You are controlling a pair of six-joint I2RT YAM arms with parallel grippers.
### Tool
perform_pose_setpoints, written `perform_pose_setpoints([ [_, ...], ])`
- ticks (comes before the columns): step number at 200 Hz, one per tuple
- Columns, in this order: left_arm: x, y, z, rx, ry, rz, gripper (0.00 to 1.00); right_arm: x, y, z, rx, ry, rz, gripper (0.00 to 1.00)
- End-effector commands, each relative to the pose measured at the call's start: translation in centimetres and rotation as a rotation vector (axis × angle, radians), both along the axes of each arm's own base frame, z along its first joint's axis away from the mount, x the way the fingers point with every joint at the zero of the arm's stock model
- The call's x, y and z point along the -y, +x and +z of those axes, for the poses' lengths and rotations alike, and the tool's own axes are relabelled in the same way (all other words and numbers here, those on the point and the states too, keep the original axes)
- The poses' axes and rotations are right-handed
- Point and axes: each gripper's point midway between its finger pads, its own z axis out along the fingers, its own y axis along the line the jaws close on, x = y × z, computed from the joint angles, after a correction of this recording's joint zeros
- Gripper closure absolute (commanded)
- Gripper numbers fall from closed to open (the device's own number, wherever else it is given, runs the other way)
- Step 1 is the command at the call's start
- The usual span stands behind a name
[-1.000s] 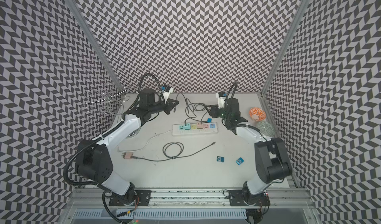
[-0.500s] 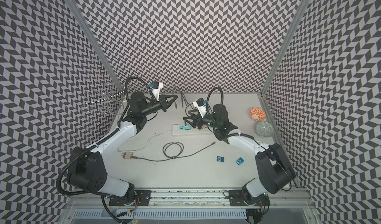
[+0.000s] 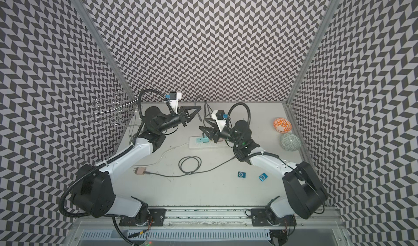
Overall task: Charge mp3
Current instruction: Pick up the charging cable from the center of the board.
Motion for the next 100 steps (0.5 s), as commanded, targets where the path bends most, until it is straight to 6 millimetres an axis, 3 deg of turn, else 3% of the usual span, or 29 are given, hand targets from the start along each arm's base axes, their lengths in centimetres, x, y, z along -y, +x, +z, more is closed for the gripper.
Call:
perform_pose_setpoints([
  [1,0.0,-0.95,2.11,0.044,-0.049,-0.003,1.0,0.19,-0.38,2.73,0.103,0.08,-0.027,0.54],
  [70,0.06,-0.84,2.14,0.028,-0.059,0.003,1.0,-0.53,0.32,2.55,0.104,0.061,-0.064,0.73],
  [100,0.12,-0.82,2.11,0.021,-0.062,0.002,1.0,-0.26,0.4,2.73,0.112,0.066,-0.084,0.75],
])
